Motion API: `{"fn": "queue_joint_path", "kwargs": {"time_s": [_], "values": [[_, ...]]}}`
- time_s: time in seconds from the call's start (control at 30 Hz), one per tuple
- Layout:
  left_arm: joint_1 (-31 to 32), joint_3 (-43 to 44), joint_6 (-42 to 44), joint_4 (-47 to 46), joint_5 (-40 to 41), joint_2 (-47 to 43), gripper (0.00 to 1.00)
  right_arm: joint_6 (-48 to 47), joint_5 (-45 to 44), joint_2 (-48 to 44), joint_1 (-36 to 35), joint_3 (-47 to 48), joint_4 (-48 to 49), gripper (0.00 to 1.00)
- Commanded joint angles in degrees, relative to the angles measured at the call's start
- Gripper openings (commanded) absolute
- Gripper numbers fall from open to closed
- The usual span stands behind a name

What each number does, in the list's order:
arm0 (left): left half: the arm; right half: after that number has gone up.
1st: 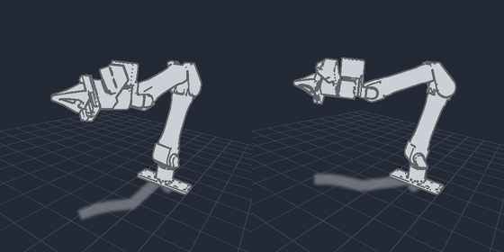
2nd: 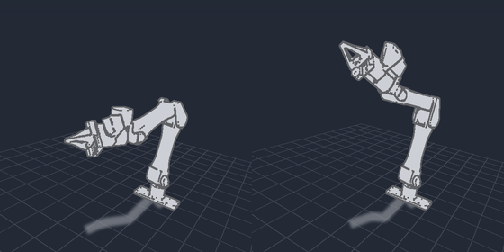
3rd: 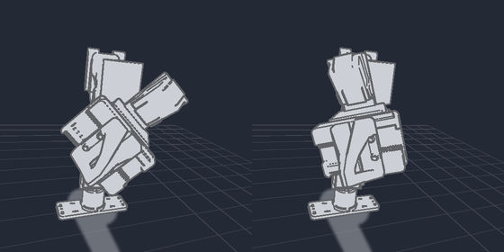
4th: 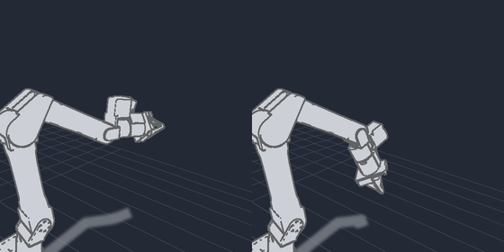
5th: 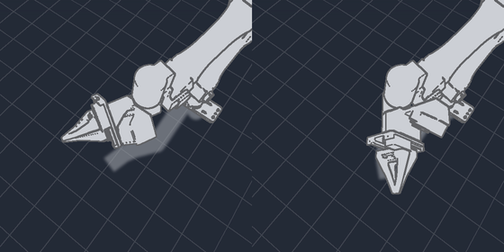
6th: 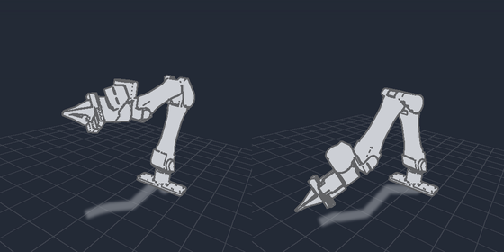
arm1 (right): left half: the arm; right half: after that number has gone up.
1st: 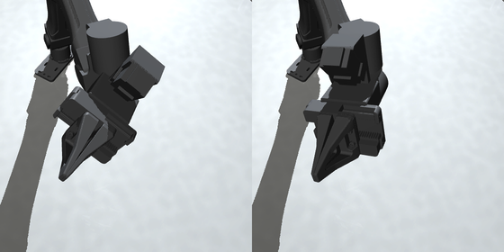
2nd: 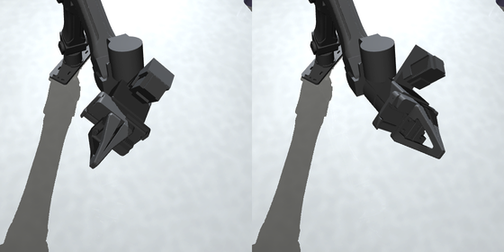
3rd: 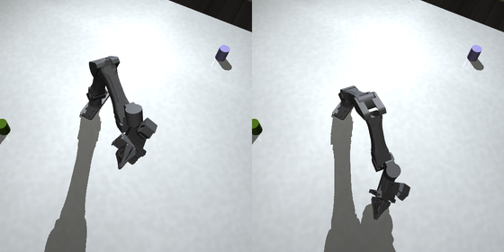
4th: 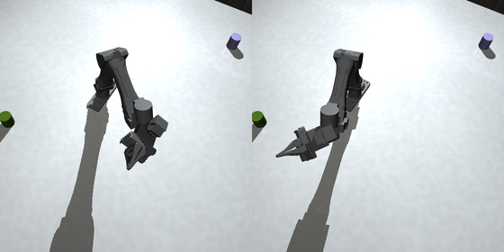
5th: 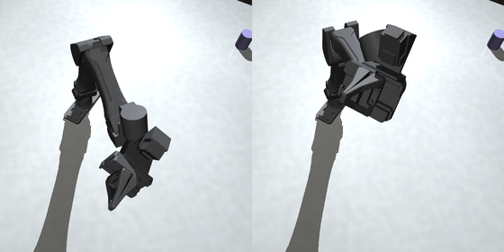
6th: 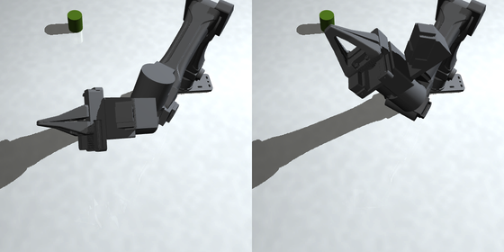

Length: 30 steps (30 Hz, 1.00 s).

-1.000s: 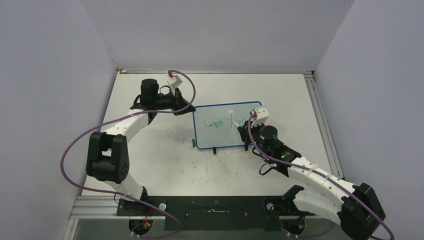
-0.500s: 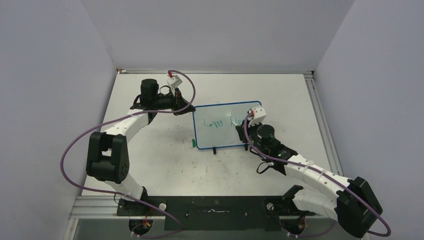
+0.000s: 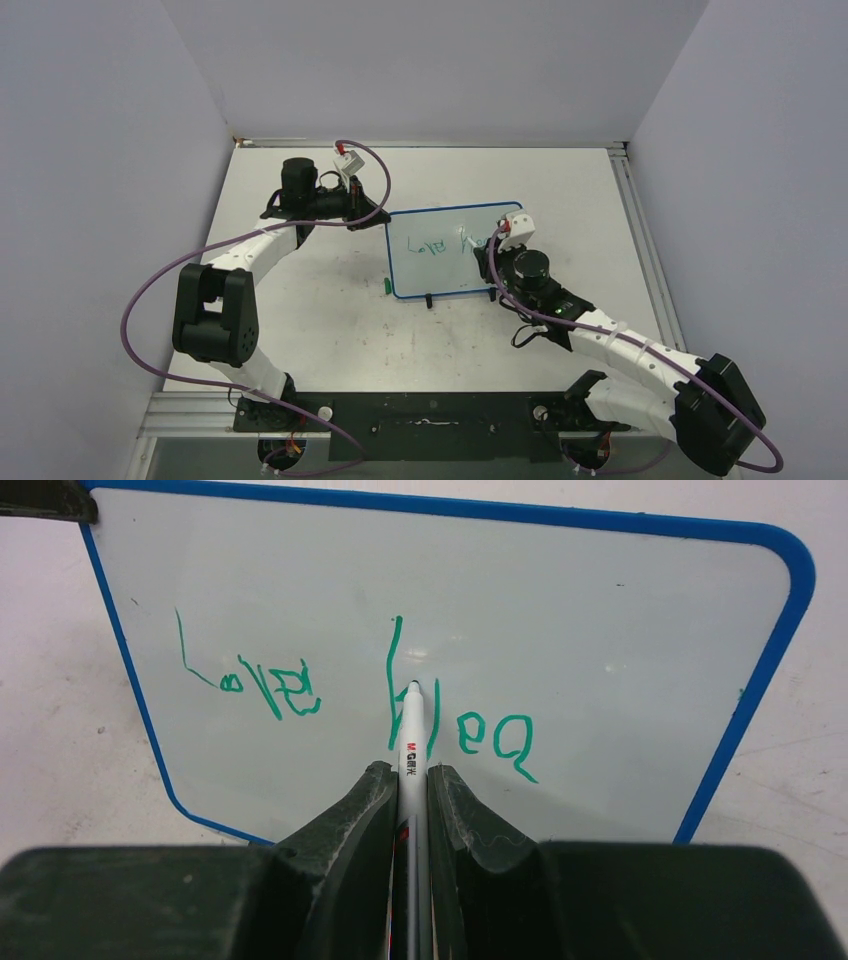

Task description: Write a sentence on the whiteboard

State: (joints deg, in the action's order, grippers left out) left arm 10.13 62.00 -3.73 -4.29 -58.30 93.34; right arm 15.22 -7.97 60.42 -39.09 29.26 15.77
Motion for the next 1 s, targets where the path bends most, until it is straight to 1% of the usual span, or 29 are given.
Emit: {"fn": "queue_joint_path", "kwargs": {"time_s": [0.0, 0.43, 0.8, 0.97], "values": [[0.2, 0.0, 1.4, 0.7, 0.3, -1.8, 0.00, -0.5, -4.1, -1.5, 0.2, 1.6, 3.1, 0.05], [0.2, 0.1, 1.4, 0.7, 0.3, -1.8, 0.00, 0.1, -4.6, -2.6, 0.2, 0.4, 0.8, 0.05], [0.2, 0.1, 1.4, 0.9, 0.4, -1.8, 0.00, 0.8, -3.1, -2.3, 0.1, -0.4, -1.1, 0.05], [0.2, 0.1, 1.4, 0.8, 0.5, -1.8, 0.00, 1.0, -3.3, -4.8, -0.2, -0.5, -2.6, 0.05]]}}
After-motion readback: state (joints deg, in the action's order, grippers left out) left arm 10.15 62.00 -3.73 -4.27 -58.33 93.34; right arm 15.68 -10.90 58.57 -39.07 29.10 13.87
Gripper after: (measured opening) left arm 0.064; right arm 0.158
